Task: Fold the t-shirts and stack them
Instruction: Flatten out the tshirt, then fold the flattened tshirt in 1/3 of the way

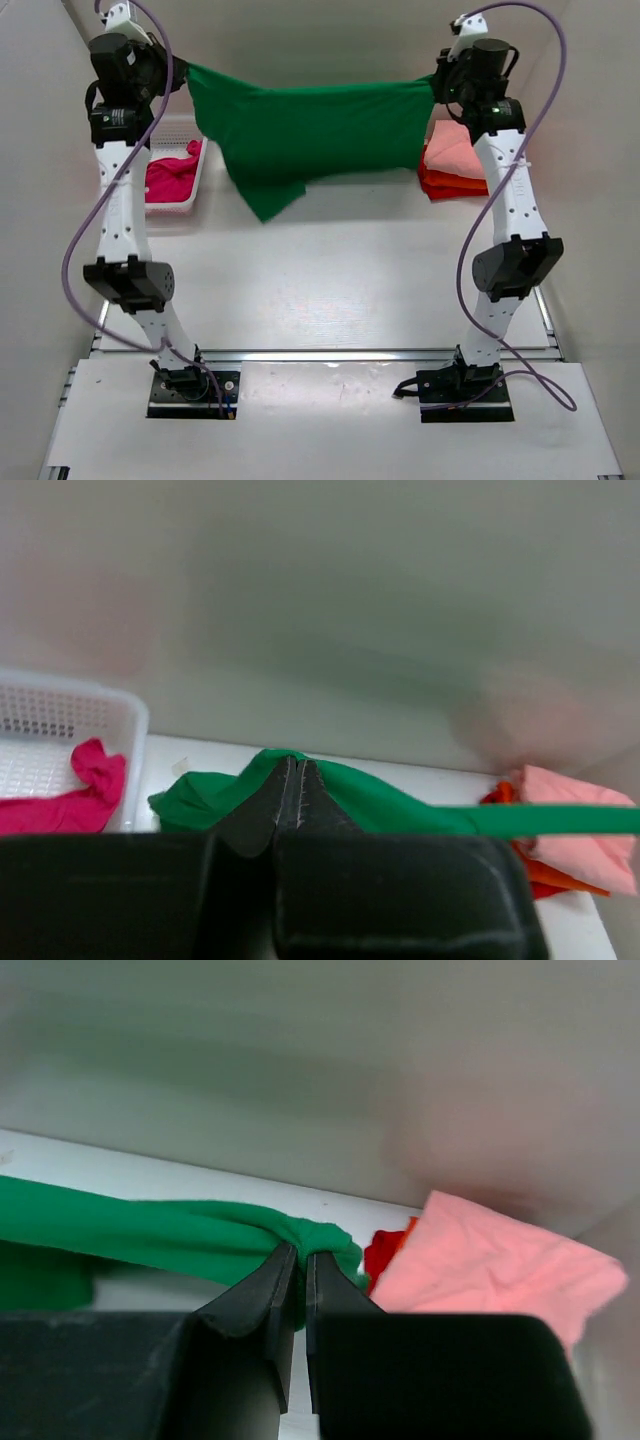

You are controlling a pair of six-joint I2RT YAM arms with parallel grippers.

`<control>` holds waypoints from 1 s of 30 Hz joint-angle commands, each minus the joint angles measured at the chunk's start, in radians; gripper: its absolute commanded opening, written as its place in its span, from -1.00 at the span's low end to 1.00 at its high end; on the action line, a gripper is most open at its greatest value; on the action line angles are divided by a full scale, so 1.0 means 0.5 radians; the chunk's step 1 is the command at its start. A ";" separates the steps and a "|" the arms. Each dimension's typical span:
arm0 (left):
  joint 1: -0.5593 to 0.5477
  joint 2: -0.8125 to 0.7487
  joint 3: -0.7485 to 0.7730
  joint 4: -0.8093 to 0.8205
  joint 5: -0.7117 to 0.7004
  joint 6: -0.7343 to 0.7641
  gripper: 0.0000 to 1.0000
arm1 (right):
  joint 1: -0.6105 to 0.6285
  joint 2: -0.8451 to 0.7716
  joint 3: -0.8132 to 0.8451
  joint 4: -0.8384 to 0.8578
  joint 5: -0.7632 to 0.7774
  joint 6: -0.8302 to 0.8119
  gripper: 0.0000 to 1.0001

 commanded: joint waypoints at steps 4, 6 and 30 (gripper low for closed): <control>-0.124 -0.724 -0.534 0.185 -0.018 0.097 -1.00 | -0.146 -0.435 -0.429 0.214 -0.079 0.049 -1.00; -0.207 -0.890 -0.819 0.244 -0.055 0.082 -1.00 | -0.137 -0.543 -0.717 0.272 -0.088 0.049 -0.99; -0.698 -2.955 -3.692 -0.446 -0.012 -0.692 -1.00 | 0.115 -1.795 -3.295 -0.553 -0.115 0.954 -1.00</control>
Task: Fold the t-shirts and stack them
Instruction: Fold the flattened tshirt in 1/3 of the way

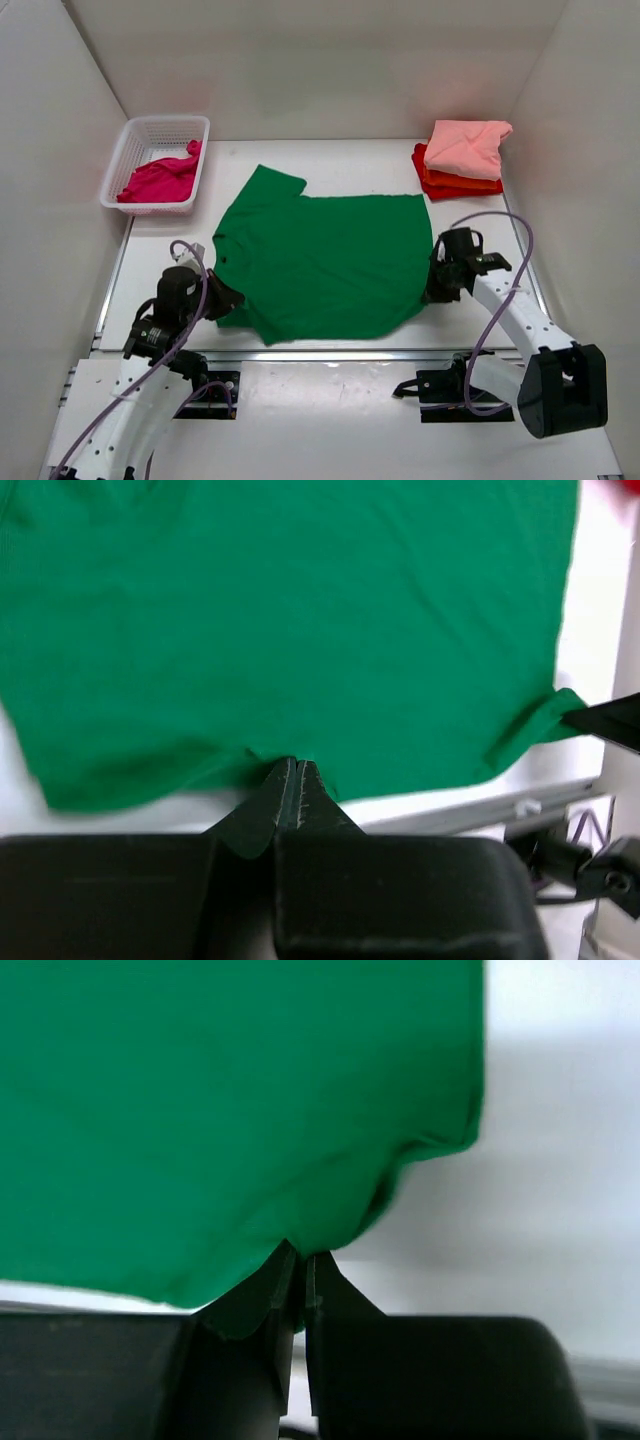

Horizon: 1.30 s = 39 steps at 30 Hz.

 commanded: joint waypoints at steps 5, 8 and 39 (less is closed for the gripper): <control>0.089 -0.113 -0.082 -0.241 0.087 -0.003 -1.00 | 0.064 -0.073 -0.151 -0.246 -0.097 0.236 -1.00; 0.068 -0.012 -0.095 -0.085 0.063 -0.049 -1.00 | 0.002 -0.024 -0.149 -0.188 -0.116 0.187 -1.00; 0.273 0.504 0.043 0.679 -0.305 0.104 -1.00 | -0.344 0.415 0.124 0.091 -0.153 -0.117 -1.00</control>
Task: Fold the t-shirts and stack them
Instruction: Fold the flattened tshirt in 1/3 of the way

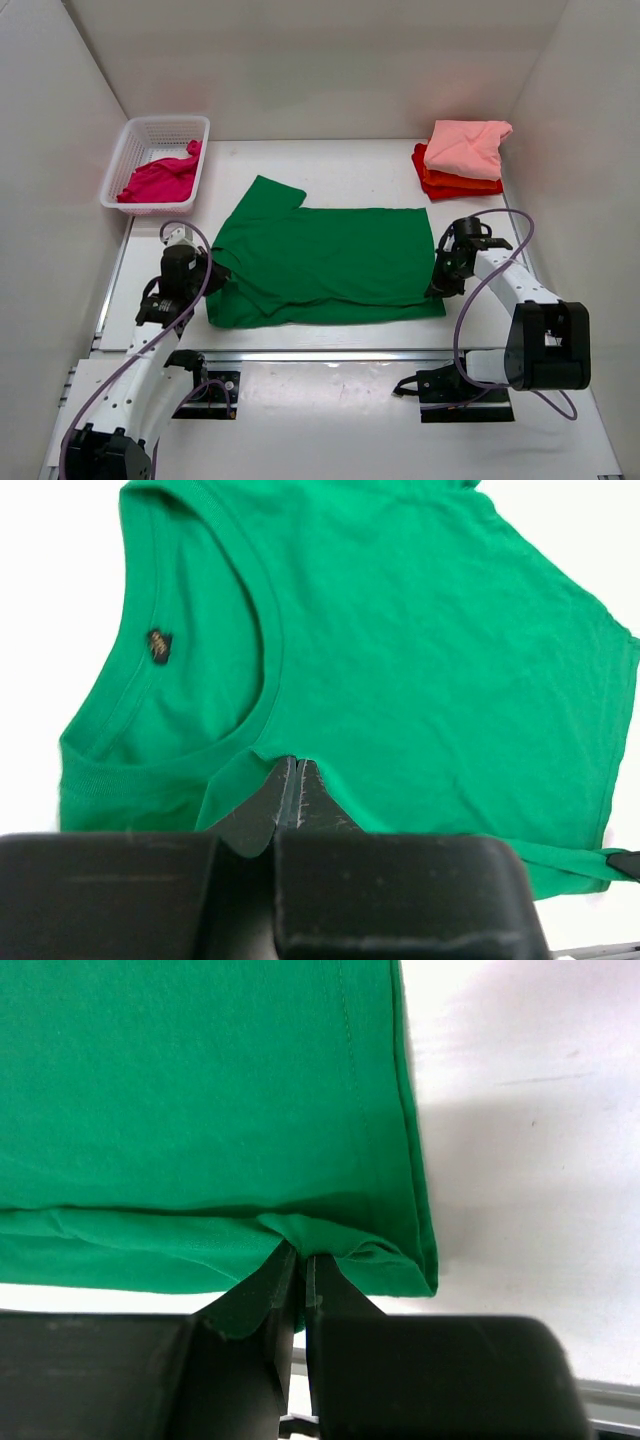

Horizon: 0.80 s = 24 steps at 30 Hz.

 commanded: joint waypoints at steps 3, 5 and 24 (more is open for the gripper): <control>0.018 0.022 0.090 0.189 -0.013 0.079 -1.00 | -0.018 0.020 0.046 0.106 0.044 -0.048 -1.00; 0.015 0.034 0.123 0.210 -0.010 0.131 -1.00 | -0.069 0.008 0.052 0.128 0.050 -0.051 -1.00; -0.013 0.215 0.105 0.440 -0.044 0.193 -1.00 | -0.073 0.069 0.095 0.302 0.032 -0.036 -1.00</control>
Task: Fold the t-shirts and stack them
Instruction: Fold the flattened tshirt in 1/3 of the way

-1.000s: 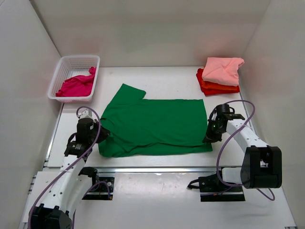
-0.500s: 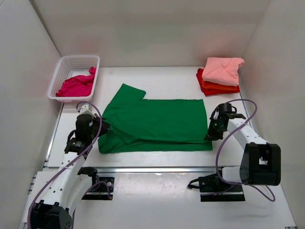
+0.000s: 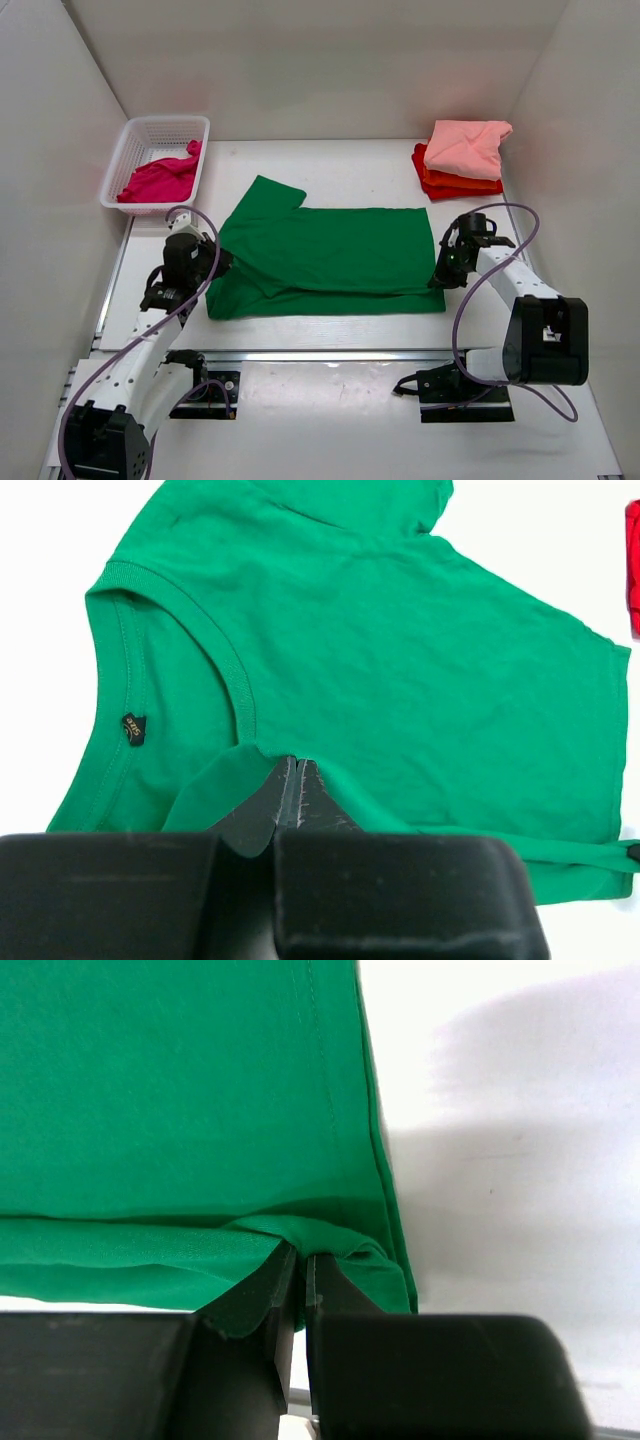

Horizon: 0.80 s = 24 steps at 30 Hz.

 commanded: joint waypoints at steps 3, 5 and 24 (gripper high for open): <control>0.007 0.006 0.027 0.074 -0.063 0.017 -1.00 | -0.003 0.001 0.062 0.158 -0.012 -0.004 -1.00; 0.006 0.006 0.017 0.070 -0.066 0.023 -1.00 | -0.009 0.014 0.065 0.173 -0.033 0.002 -0.98; 0.049 0.125 0.002 0.352 -0.284 -0.016 0.44 | -0.255 -0.428 -0.199 0.639 -0.012 0.290 0.07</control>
